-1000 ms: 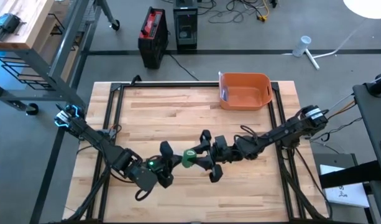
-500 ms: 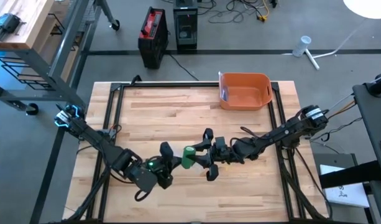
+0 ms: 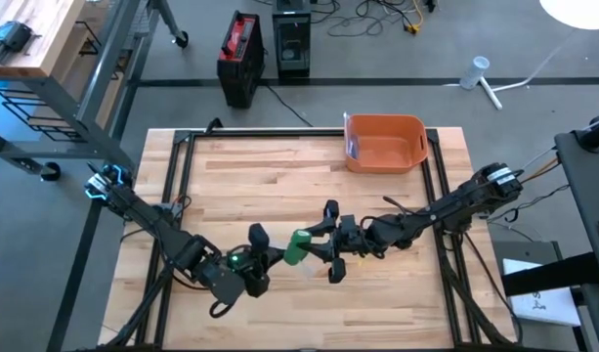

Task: Roll bandage
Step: Put the rolled green bandage inside the transparent zip bag

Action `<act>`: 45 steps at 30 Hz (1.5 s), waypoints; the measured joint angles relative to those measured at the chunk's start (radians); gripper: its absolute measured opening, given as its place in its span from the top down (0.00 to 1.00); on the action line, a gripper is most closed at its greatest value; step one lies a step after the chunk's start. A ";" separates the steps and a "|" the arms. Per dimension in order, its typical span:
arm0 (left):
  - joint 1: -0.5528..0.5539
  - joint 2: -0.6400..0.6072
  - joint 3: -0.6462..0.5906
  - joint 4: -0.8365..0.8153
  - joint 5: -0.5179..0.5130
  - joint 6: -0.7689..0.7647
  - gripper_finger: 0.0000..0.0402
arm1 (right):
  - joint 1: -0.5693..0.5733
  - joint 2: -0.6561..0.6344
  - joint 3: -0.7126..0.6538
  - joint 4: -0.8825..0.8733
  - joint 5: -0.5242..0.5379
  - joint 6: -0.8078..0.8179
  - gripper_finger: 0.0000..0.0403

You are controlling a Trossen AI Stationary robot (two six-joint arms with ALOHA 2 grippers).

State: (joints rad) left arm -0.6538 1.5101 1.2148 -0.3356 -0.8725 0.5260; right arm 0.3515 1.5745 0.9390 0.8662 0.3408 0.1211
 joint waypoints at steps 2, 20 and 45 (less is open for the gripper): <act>0.000 0.000 0.000 -0.007 0.000 -0.023 1.00 | 0.002 0.000 0.000 0.001 0.000 0.002 0.68; -0.012 0.000 0.000 -0.027 0.024 -0.060 1.00 | 0.002 -0.004 -0.010 -0.005 0.000 0.008 0.68; 0.022 -0.001 0.001 -0.023 0.113 -0.101 1.00 | 0.013 -0.015 0.051 -0.400 -0.136 -0.091 0.69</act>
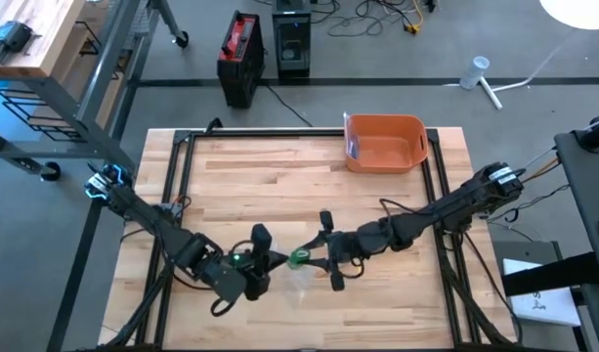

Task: Roll bandage
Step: Put the rolled green bandage inside the transparent zip bag

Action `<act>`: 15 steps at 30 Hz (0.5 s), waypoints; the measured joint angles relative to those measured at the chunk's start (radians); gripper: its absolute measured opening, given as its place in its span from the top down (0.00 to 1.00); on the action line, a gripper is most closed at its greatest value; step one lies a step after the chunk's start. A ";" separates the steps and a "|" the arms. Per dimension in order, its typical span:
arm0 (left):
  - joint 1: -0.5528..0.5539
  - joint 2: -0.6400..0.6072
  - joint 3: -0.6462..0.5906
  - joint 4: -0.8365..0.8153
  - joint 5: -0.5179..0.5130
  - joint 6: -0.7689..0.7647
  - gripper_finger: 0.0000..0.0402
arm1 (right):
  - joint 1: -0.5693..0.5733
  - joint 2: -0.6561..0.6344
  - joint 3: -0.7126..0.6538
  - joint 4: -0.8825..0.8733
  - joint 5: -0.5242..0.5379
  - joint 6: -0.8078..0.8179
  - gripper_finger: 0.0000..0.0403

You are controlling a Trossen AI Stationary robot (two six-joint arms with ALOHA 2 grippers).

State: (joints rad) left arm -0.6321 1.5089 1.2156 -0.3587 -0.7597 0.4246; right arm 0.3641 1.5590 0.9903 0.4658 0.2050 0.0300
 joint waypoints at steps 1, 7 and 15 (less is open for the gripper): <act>0.007 0.000 0.000 -0.002 0.013 -0.005 1.00 | 0.000 0.000 0.013 -0.031 0.000 -0.006 0.69; 0.075 0.000 0.001 -0.036 0.133 -0.053 1.00 | 0.000 0.002 0.061 -0.043 -0.039 -0.018 0.66; 0.094 -0.008 0.001 -0.087 0.081 -0.041 1.00 | 0.000 0.005 0.023 0.140 -0.048 0.064 0.68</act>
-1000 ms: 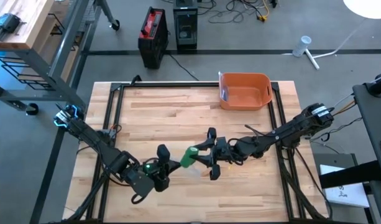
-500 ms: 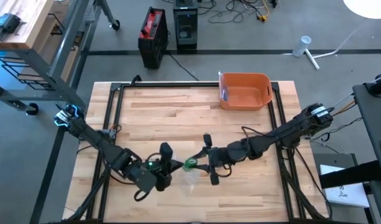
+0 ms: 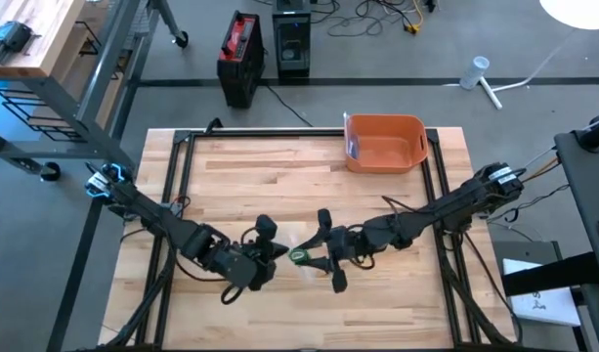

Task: Roll bandage
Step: Put the rolled green bandage inside the transparent zip bag

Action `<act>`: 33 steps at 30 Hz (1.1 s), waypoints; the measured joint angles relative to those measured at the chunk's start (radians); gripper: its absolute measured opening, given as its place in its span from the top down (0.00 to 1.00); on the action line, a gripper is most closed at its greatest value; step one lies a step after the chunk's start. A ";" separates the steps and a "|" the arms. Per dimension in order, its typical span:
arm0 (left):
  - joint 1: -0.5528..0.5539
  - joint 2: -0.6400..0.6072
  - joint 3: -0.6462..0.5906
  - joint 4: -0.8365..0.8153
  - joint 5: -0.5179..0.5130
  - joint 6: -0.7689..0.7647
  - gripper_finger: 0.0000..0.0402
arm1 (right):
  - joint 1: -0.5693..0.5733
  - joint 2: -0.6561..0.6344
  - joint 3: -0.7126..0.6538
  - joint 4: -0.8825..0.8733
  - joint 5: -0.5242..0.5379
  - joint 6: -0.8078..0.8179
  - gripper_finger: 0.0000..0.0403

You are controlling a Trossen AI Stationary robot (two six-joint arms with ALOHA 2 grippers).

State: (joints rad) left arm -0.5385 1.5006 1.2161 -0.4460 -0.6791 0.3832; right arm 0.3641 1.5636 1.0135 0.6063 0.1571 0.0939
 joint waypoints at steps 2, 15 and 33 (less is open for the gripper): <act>0.000 -0.017 0.000 0.001 -0.012 0.000 1.00 | 0.000 0.013 -0.022 0.062 0.000 0.026 0.68; -0.003 -0.048 0.000 0.033 0.068 -0.008 1.00 | 0.002 0.110 -0.020 0.196 0.126 -0.214 0.68; -0.023 -0.075 0.001 -0.036 -0.014 -0.078 1.00 | -0.008 0.162 -0.020 0.187 0.182 0.139 0.67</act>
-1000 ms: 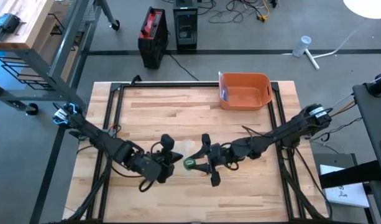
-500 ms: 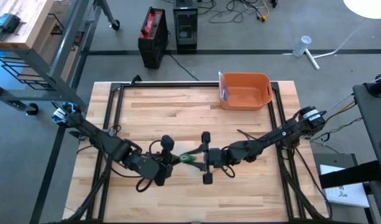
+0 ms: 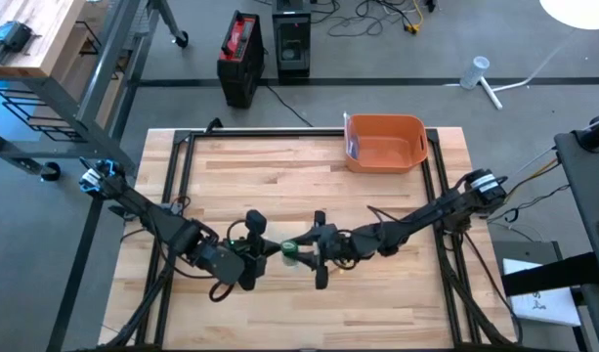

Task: Roll bandage
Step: Put the rolled green bandage inside the transparent zip bag

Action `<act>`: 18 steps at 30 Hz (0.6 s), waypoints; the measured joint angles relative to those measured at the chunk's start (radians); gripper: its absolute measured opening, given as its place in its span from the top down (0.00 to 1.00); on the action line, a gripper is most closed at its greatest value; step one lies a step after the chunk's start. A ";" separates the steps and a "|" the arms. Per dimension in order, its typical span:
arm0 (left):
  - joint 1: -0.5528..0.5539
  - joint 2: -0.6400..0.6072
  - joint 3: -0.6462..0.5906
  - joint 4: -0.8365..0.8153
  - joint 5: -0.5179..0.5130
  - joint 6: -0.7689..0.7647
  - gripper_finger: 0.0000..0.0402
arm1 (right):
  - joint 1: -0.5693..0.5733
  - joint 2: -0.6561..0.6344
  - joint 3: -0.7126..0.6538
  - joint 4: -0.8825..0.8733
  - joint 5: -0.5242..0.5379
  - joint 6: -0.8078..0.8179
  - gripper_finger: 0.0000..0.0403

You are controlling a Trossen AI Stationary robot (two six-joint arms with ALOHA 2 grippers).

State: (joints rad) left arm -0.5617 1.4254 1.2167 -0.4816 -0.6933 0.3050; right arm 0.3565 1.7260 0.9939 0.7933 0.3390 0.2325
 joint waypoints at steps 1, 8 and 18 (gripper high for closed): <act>0.000 0.000 0.000 -0.001 -0.003 0.000 1.00 | -0.001 0.000 0.000 -0.026 -0.003 0.021 0.67; -0.005 -0.005 0.000 0.011 -0.020 0.000 1.00 | -0.011 -0.009 0.013 -0.264 -0.036 0.083 0.66; -0.005 -0.008 0.000 0.018 -0.011 -0.007 1.00 | -0.021 -0.017 0.100 -0.333 -0.027 -0.050 0.64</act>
State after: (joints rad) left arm -0.5663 1.4173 1.2167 -0.4632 -0.7044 0.2983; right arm 0.3351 1.7092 1.0943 0.4607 0.3121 0.1829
